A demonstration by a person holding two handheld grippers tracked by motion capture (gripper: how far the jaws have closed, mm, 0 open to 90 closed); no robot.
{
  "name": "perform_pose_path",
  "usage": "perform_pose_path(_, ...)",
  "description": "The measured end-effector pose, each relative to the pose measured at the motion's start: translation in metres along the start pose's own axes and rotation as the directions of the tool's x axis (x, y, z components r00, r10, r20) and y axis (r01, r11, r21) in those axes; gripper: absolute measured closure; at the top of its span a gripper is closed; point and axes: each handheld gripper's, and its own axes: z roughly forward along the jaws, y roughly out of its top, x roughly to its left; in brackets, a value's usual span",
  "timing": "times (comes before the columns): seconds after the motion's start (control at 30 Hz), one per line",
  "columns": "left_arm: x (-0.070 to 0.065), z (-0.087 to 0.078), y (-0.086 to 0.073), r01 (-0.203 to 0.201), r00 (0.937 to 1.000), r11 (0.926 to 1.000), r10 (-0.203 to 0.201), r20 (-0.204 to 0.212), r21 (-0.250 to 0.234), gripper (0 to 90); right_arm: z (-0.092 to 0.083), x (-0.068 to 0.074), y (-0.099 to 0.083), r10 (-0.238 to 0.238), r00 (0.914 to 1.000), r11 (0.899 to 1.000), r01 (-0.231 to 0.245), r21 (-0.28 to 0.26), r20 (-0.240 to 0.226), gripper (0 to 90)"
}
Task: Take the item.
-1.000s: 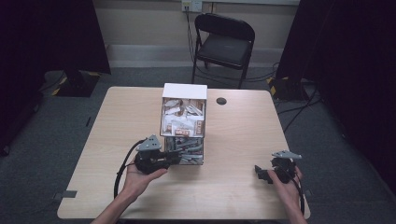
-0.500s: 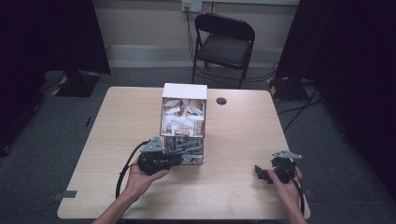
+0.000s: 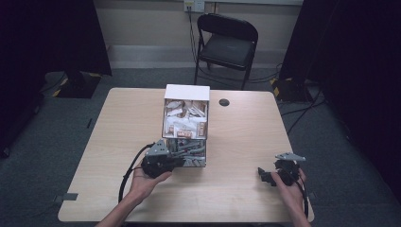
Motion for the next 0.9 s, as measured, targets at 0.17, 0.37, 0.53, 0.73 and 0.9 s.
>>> perform_pose_path(0.17, 0.002, -0.001, 0.0, 0.015, 0.9999, 0.9999, -0.014, 0.009, -0.008, 90.0, 0.0, 0.0, 0.0, 0.001, 1.0, 1.0, -0.001, 0.0, 0.0, 0.0)
perform_pose_path(0.37, 0.003, -0.005, 0.0, 0.027, 0.9994, 0.9994, -0.027, 0.02, -0.02, 90.0, 0.0, 0.0, 0.0, 0.002, 1.0, 1.0, -0.002, 0.001, -0.002, 0.0)
perform_pose_path(0.53, 0.004, -0.007, 0.0, 0.046, 0.9985, 0.9985, -0.045, 0.029, -0.028, 90.0, 0.0, 0.0, 0.0, 0.002, 1.0, 1.0, -0.002, 0.001, -0.001, 0.0)
perform_pose_path(0.73, 0.003, -0.009, 0.001, 0.051, 0.9982, 0.9981, -0.049, 0.035, -0.034, 90.0, 0.0, 0.0, 0.0, 0.002, 1.0, 1.0, -0.002, 0.001, -0.001, 0.0)
perform_pose_path(0.9, 0.004, -0.012, 0.001, 0.066, 0.9972, 0.9968, -0.064, 0.039, -0.045, 90.0, 0.0, 0.0, 0.0, 0.002, 1.0, 1.0, -0.002, 0.001, -0.001, 0.0)
